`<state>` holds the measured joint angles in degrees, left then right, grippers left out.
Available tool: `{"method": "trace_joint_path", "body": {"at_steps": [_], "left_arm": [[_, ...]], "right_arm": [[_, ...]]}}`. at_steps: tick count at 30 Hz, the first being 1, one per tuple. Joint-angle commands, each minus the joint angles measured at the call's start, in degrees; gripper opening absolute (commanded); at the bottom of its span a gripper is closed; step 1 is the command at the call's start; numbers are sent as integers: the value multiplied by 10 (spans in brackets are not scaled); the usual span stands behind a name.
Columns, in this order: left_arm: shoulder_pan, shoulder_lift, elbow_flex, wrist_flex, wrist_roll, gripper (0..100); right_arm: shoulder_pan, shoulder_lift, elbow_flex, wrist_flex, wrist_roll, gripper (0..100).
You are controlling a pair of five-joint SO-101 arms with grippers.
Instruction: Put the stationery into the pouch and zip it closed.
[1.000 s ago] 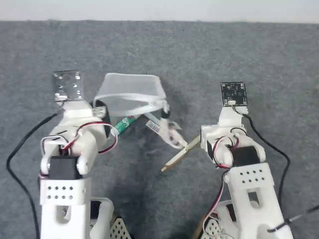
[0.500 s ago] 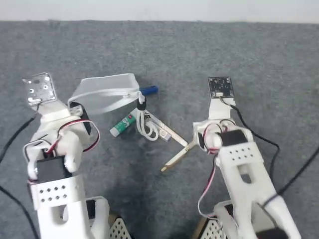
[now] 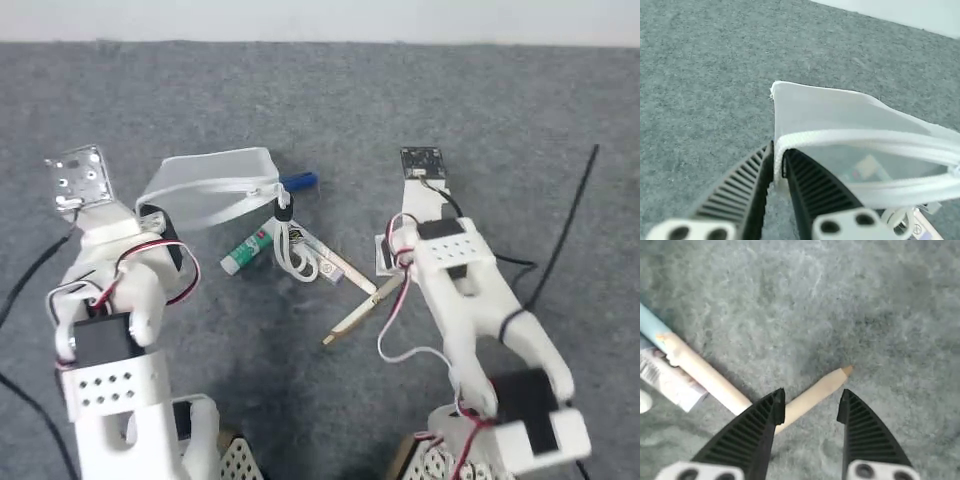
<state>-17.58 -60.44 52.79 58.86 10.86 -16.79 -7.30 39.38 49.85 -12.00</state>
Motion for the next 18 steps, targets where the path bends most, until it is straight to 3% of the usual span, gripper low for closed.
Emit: {"method": "trace_joint_path", "body": {"at_steps": [1, 12, 18], "left_arm": [[-4, -18, -26, -4, 8, 9], [-4, -18, -26, 0, 8, 9], [-4, -18, -25, 0, 8, 9]], "right_arm": [[1, 36, -62, 4, -7, 160], [2, 102, -100, 27, -28, 158], [2, 145, -125, 28, -26, 82]]}}
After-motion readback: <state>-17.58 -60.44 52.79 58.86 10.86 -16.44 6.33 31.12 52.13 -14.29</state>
